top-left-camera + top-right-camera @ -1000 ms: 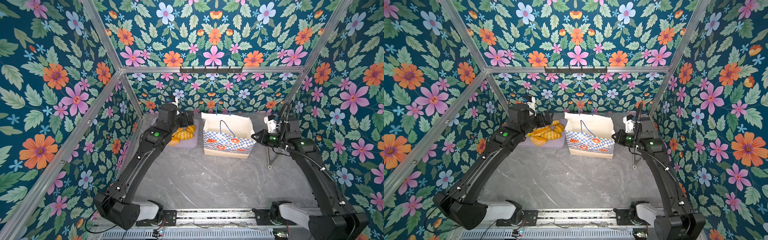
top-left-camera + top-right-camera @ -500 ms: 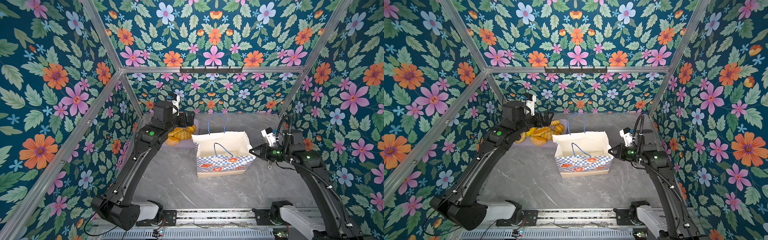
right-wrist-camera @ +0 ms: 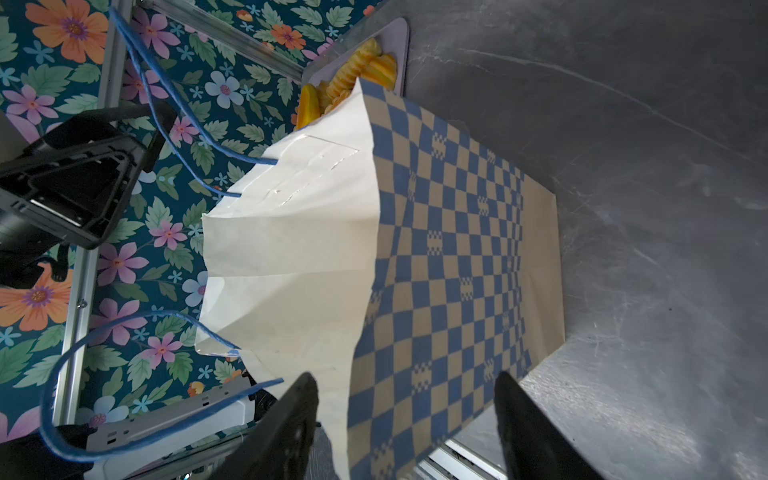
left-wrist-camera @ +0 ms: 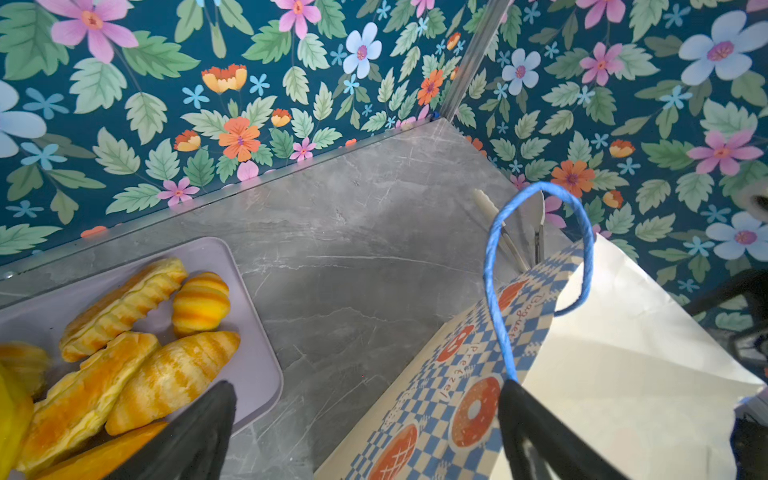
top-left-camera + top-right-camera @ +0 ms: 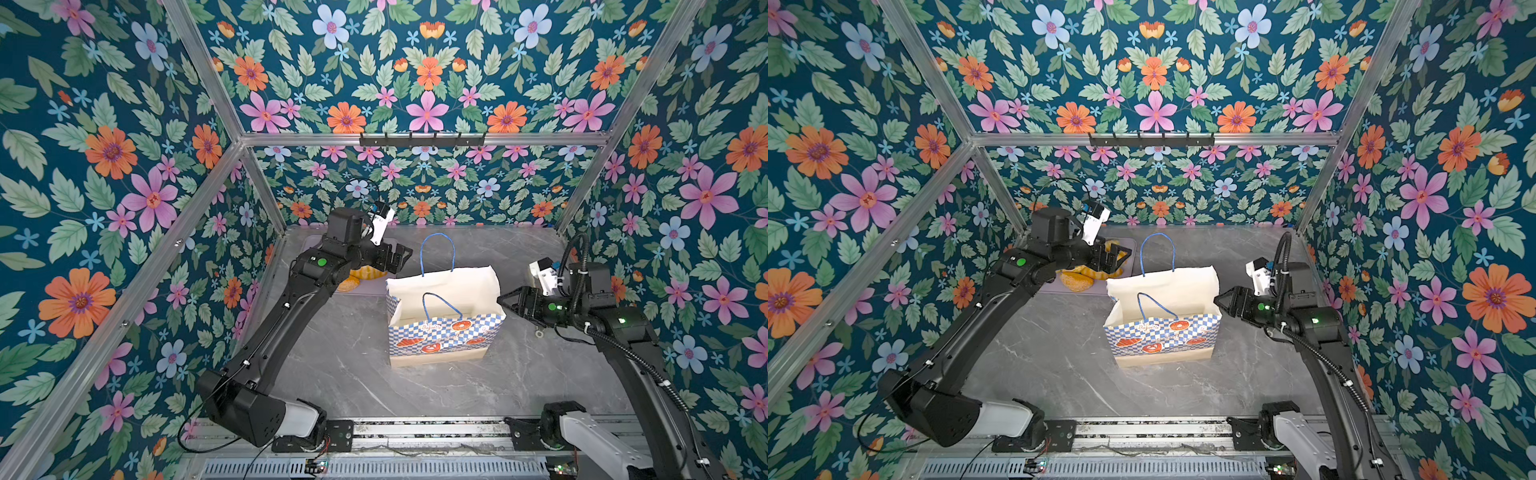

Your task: Place the fake bread into the paper bag

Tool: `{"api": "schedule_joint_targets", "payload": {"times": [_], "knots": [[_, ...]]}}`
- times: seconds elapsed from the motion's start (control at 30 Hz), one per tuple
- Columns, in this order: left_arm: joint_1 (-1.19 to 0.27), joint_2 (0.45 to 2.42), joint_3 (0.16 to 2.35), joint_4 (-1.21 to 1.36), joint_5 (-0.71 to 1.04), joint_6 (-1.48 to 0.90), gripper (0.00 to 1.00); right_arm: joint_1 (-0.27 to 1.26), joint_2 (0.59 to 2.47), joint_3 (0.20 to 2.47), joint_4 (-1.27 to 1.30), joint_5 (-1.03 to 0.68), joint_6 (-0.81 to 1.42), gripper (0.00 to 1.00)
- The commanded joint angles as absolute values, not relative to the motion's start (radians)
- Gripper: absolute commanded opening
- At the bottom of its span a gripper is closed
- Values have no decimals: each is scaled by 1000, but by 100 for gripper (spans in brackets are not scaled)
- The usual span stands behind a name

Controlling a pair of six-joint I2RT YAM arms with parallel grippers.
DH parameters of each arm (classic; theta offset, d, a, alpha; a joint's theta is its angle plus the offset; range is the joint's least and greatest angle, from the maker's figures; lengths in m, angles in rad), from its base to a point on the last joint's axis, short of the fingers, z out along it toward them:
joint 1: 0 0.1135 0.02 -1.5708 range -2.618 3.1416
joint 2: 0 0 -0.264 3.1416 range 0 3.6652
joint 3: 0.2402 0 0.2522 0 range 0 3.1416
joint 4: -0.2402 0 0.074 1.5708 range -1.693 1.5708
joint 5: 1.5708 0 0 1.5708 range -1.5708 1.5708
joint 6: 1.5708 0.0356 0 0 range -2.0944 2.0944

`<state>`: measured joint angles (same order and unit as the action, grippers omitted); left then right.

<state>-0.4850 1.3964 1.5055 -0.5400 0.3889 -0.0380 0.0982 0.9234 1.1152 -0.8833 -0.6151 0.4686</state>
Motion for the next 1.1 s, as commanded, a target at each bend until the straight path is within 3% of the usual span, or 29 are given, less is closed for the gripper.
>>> {"api": "schedule_joint_targets", "payload": {"times": [0.0, 0.23, 0.47, 0.9, 1.07], "knots": [[-489, 1374, 1488, -512, 447, 20, 100, 98, 893, 1122, -981, -523, 497, 67], [-489, 1293, 1399, -456, 494, 33, 100, 99, 754, 1109, -1137, -420, 549, 67], [-522, 1276, 1359, -459, 505, 72, 100, 100, 674, 966, -1185, -444, 581, 62], [-621, 1421, 1454, -570, 330, 194, 99, 104, 607, 622, -1004, -576, 680, 62], [-640, 1489, 1509, -607, 323, 205, 90, 123, 611, 542, -895, -608, 732, 61]]}}
